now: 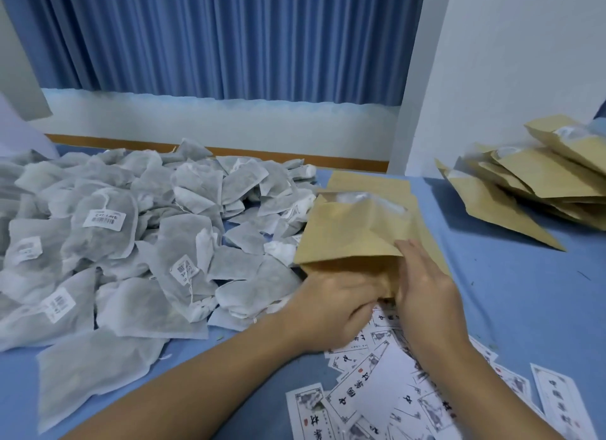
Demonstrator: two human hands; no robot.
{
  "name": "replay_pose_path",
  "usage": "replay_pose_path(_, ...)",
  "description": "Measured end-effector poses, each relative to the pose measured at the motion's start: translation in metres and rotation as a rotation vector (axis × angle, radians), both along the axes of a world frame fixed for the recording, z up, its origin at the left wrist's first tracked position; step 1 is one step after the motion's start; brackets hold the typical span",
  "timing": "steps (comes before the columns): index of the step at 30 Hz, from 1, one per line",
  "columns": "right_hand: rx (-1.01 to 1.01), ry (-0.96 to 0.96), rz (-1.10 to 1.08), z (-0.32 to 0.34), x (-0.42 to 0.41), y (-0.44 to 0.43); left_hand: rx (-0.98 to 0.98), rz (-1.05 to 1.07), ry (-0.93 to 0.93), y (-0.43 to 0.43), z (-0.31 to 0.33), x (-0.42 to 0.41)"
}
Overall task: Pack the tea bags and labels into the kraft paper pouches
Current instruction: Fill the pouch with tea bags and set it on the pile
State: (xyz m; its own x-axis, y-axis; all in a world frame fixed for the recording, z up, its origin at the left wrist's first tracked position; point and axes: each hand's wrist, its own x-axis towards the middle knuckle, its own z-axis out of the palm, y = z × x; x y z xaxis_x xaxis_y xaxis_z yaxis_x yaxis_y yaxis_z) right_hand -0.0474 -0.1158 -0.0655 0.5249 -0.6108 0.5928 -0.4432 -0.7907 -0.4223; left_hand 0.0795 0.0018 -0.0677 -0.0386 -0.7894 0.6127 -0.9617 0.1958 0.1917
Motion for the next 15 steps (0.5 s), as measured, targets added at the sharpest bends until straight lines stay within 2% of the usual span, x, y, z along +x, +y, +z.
replay_pose_path(1, 0.024, 0.002, -0.022, 0.000, 0.000, -0.003, -0.162, -0.025, -0.044, 0.008, 0.002, 0.000)
replay_pose_path(3, 0.061, 0.007, -0.050, -0.001, -0.001, -0.009, -0.424, -0.011, -0.007, 0.018, 0.007, 0.003)
replay_pose_path(5, 0.093, 0.029, -0.063, -0.002, -0.002, -0.014, -0.562, 0.137, 0.069, 0.023, 0.010, 0.011)
replay_pose_path(7, 0.114, 0.056, -0.072, -0.003, -0.004, -0.017, -0.444, 0.434, 0.111, 0.023, 0.009, 0.021)
replay_pose_path(9, 0.119, 0.071, -0.074, -0.002, -0.004, -0.017, -0.086, 0.741, 0.095, 0.021, 0.007, 0.031)
replay_pose_path(11, 0.102, 0.064, -0.070, -0.003, -0.003, -0.015, 0.190, 0.863, 0.067, 0.018, 0.002, 0.037)
replay_pose_path(13, 0.092, 0.054, -0.068, -0.004, -0.004, -0.014, 0.263, 0.889, -0.016, 0.014, -0.004, 0.035)
replay_pose_path(15, 0.098, 0.066, -0.065, -0.006, -0.004, -0.014, 0.214, 0.891, -0.049, 0.014, -0.005, 0.033)
